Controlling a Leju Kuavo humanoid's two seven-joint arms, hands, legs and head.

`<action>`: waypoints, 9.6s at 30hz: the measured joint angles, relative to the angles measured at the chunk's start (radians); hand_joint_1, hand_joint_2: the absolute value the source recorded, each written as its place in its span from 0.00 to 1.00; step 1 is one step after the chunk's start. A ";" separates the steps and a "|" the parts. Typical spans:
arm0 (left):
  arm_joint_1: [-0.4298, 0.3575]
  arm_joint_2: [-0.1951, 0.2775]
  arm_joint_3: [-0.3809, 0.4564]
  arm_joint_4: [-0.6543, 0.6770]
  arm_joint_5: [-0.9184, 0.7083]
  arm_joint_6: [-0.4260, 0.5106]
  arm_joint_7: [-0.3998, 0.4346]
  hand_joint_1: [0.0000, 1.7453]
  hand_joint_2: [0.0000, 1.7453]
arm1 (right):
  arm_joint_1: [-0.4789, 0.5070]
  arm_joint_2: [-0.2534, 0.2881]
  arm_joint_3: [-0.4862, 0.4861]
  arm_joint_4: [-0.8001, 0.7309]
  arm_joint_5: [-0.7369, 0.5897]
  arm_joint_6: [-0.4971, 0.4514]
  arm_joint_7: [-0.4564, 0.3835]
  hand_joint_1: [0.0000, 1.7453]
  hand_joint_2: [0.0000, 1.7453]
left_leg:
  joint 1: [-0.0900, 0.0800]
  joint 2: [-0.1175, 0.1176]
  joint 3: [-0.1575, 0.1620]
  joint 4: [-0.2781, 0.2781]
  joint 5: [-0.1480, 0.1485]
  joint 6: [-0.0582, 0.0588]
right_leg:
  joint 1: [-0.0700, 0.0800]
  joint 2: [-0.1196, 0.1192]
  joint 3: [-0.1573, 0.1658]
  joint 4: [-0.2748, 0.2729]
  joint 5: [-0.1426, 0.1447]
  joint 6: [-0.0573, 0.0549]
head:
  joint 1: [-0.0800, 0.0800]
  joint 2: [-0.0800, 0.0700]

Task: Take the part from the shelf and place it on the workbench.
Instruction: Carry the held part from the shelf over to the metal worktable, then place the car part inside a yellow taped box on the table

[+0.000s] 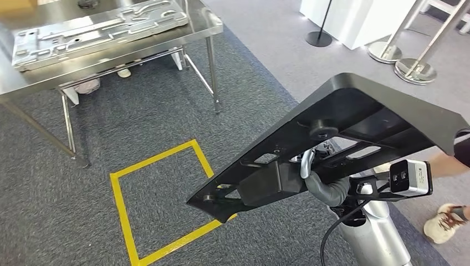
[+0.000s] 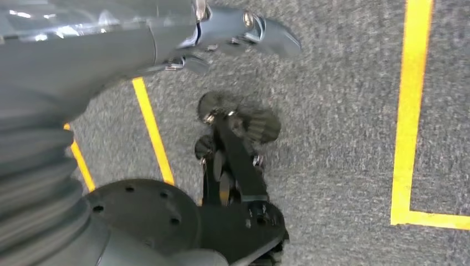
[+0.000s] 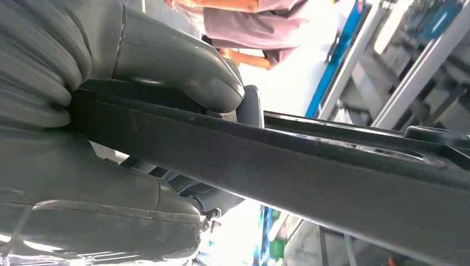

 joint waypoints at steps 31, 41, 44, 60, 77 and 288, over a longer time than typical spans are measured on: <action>0.003 -0.015 -0.006 0.000 -0.005 -0.047 -0.024 0.00 1.00 | -0.056 0.019 0.055 0.028 -0.042 -0.036 0.041 1.00 1.00 | -0.002 -0.006 0.018 -0.022 0.013 0.006 | -0.001 0.045 -0.001 0.005 -0.002 0.000 | -0.003 0.000; 0.001 -0.016 -0.006 0.000 -0.005 -0.048 -0.027 0.00 1.00 | -0.075 0.020 0.065 0.031 -0.046 -0.038 0.043 1.00 1.00 | -0.006 -0.003 0.131 -0.233 0.069 0.058 | 0.001 0.046 -0.057 0.150 -0.090 0.045 | 0.003 0.000; 0.001 -0.016 -0.006 0.000 -0.006 -0.050 -0.028 0.00 1.00 | -0.074 0.021 0.068 0.035 -0.049 -0.044 0.045 1.00 1.00 | -0.009 -0.008 0.139 -0.233 0.059 0.062 | 0.000 0.047 -0.162 0.315 -0.127 0.048 | 0.004 0.000; 0.003 -0.010 -0.024 0.000 -0.027 -0.055 -0.030 0.00 1.00 | -0.053 0.018 0.077 0.034 -0.027 -0.073 0.014 1.00 1.00 | -0.005 -0.009 -0.006 0.069 -0.057 0.003 | 0.004 0.052 0.007 0.003 -0.013 -0.009 | -0.005 0.000; 0.008 -0.009 -0.028 0.000 -0.037 -0.051 -0.034 0.00 1.00 | -0.028 0.018 0.076 0.032 -0.012 -0.139 0.045 1.00 1.00 | -0.011 -0.015 0.198 -0.236 0.015 0.062 | 0.001 0.054 -0.159 0.226 -0.075 0.043 | 0.004 0.000; -0.016 -0.016 0.052 -0.004 -0.059 -0.068 -0.121 0.00 1.00 | -0.716 0.396 0.387 1.154 1.710 -0.767 0.458 1.00 1.00 | -0.003 -0.005 0.097 -0.231 0.104 0.046 | 0.008 0.061 -0.189 0.292 -0.092 0.030 | 0.040 0.000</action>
